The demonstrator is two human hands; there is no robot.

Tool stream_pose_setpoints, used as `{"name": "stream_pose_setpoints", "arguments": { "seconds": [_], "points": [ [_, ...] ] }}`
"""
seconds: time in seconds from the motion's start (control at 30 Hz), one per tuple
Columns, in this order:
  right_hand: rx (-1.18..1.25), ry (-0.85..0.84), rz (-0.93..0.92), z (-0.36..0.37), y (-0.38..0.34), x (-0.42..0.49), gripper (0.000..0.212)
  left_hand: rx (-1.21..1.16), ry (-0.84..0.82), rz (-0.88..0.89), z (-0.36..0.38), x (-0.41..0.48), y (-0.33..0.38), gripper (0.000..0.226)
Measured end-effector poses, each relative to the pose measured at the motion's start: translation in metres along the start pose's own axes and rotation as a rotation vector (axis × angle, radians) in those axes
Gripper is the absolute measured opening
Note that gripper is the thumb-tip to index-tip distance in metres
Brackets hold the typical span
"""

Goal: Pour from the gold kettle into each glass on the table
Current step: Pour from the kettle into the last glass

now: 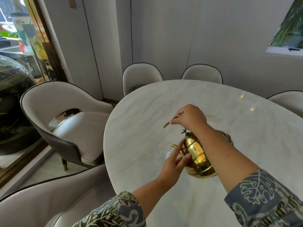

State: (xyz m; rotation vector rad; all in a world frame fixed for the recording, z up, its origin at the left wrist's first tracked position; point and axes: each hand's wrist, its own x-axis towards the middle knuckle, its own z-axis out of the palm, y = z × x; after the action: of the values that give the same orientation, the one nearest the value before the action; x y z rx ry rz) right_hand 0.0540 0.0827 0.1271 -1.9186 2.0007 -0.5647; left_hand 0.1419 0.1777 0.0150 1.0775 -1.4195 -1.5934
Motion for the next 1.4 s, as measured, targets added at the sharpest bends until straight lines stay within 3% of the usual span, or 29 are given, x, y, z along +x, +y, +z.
{"name": "stream_pose_setpoints", "arguments": {
  "seconds": [1.4],
  "points": [
    [-0.062, -0.021, -0.028, -0.009, -0.015, -0.001, 0.031, -0.084, 0.064, 0.057, 0.002, 0.006, -0.001, 0.049]
  ]
}}
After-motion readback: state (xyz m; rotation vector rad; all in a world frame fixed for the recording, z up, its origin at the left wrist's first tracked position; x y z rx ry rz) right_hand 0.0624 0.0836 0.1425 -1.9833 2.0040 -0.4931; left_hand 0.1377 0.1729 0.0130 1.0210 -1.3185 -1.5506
